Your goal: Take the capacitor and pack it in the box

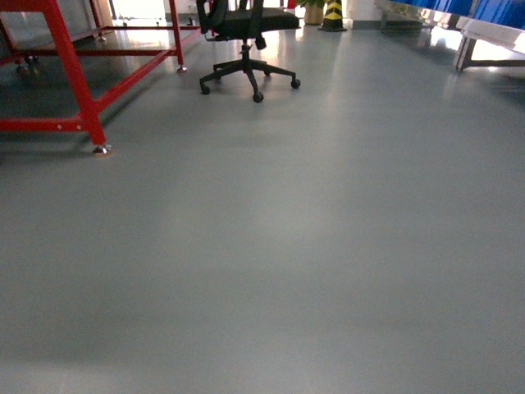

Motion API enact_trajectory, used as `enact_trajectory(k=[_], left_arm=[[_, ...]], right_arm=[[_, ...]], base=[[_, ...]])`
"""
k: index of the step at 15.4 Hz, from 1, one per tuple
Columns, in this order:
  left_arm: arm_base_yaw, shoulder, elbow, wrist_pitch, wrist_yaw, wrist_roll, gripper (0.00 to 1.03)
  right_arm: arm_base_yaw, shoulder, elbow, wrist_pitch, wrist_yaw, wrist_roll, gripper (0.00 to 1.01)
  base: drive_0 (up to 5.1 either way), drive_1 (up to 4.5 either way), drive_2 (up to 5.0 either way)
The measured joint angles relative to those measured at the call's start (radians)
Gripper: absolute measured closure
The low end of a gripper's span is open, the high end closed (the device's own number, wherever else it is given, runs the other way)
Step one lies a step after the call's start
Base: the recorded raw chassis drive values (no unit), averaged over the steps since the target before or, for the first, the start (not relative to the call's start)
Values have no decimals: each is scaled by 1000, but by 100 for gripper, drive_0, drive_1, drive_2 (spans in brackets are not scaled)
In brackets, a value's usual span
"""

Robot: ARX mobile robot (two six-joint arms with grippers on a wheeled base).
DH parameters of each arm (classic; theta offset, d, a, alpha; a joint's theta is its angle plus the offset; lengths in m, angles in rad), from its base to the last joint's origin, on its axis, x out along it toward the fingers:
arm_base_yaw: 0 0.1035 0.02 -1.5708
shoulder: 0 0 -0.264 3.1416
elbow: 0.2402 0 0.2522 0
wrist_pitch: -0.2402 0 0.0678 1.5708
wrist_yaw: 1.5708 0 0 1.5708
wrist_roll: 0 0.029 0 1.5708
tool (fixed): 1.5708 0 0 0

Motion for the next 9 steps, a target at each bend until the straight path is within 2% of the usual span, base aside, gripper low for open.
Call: enact_trajectory(k=[9], left_arm=[[0,0,0,0,2,0,59]], right_arm=[[0,0,0,-3,-1,0,3]], base=[[-499,242,242]])
